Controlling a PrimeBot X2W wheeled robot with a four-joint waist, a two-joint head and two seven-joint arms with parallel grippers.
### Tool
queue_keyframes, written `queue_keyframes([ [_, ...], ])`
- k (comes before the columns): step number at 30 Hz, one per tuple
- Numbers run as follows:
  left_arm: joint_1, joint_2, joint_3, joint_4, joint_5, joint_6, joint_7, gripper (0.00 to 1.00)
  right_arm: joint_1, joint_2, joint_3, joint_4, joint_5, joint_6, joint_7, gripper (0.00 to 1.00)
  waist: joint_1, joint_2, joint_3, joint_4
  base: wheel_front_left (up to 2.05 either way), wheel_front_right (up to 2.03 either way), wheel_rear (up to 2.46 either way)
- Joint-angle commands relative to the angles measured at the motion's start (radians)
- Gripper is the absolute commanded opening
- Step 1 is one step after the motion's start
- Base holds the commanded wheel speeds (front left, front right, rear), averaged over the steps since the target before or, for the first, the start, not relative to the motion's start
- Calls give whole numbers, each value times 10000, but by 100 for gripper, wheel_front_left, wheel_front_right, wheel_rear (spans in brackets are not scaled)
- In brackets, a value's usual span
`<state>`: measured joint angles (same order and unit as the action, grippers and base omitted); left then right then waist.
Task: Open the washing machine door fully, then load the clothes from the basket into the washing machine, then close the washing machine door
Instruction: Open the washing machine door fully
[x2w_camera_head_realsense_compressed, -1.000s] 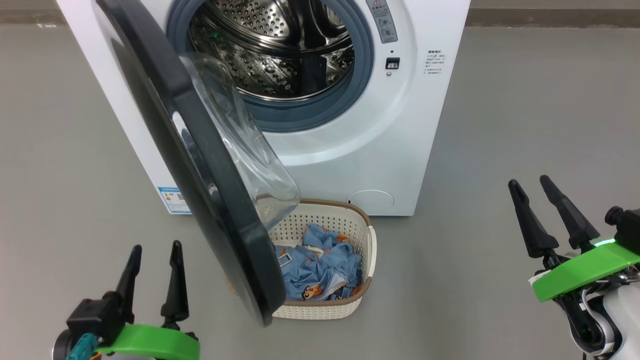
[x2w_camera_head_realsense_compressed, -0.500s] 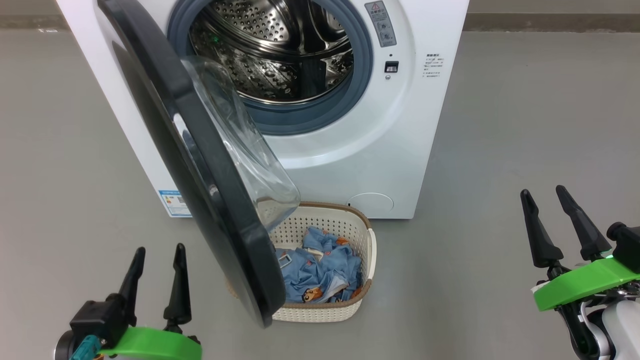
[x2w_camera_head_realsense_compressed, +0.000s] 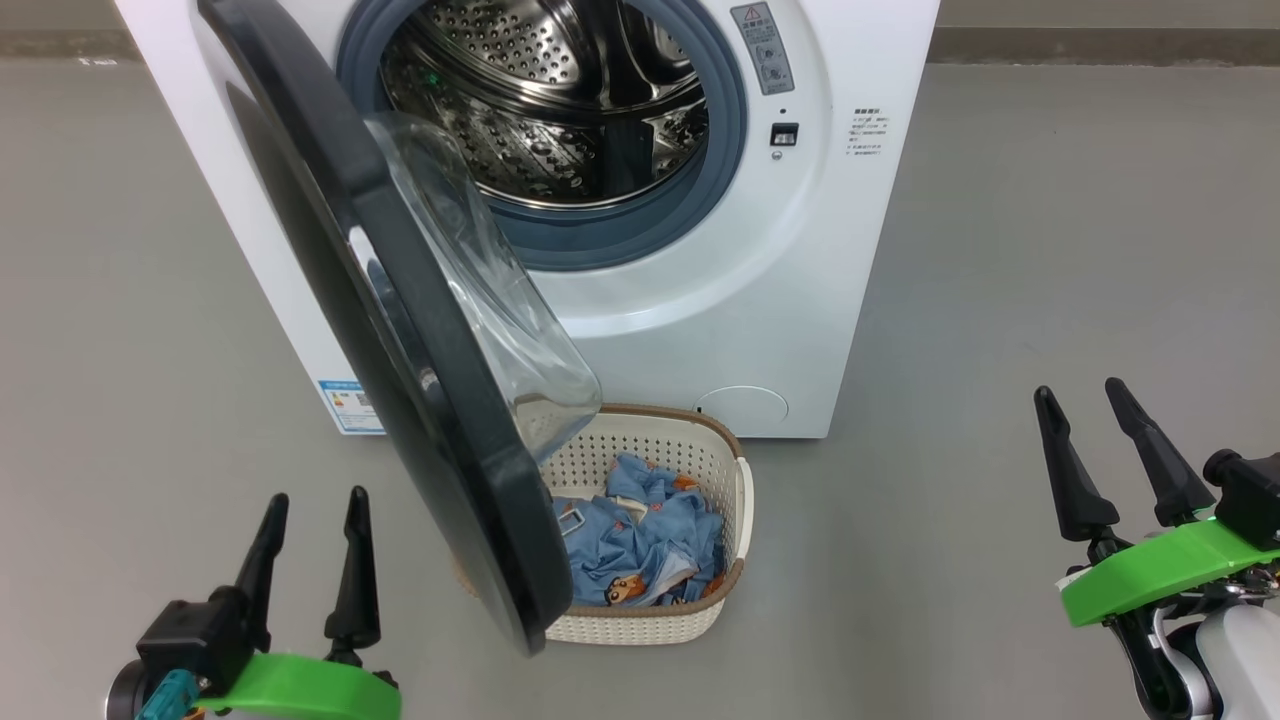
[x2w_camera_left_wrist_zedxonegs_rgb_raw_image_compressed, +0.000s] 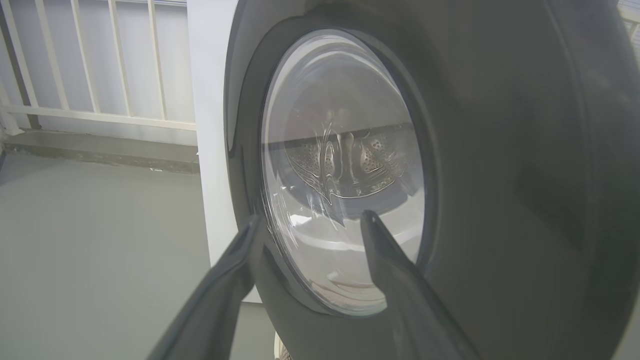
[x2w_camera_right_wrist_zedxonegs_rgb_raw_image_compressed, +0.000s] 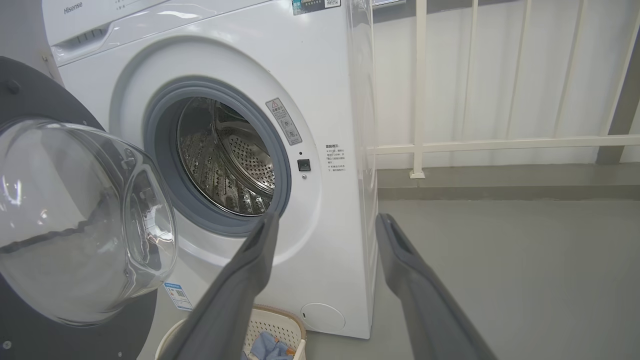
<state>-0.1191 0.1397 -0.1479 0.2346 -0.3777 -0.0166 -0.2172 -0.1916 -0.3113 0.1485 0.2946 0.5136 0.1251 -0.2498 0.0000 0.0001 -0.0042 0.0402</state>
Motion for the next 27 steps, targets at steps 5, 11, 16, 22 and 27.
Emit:
queue_keyframes([
  [5, -339, 204, 320, -193, -113, 44, -89, 100, -43, -184, 191, -154, -88, 56, -120, 100, 0, -1, 3, -11, 0, 0, 0],
  [11, -360, 240, 309, -147, -149, 45, -132, 100, -81, -160, 255, -148, -98, 56, -120, 100, 0, -1, 11, -41, 0, 0, 0],
  [16, -379, 266, 276, -137, -164, 54, -151, 100, -77, -132, 234, -172, -111, 56, -120, 100, 0, -1, 10, -58, 0, 0, 0],
  [22, -407, 294, 243, -122, -183, 66, -161, 100, -72, -118, 224, -183, -172, 56, -120, 100, 0, -1, 14, -57, 0, 0, 0],
  [27, -446, 289, 182, -116, -196, 91, -160, 87, -52, -92, 181, -187, -219, 56, -120, 100, 0, -1, 5, -28, 0, 0, 0],
])
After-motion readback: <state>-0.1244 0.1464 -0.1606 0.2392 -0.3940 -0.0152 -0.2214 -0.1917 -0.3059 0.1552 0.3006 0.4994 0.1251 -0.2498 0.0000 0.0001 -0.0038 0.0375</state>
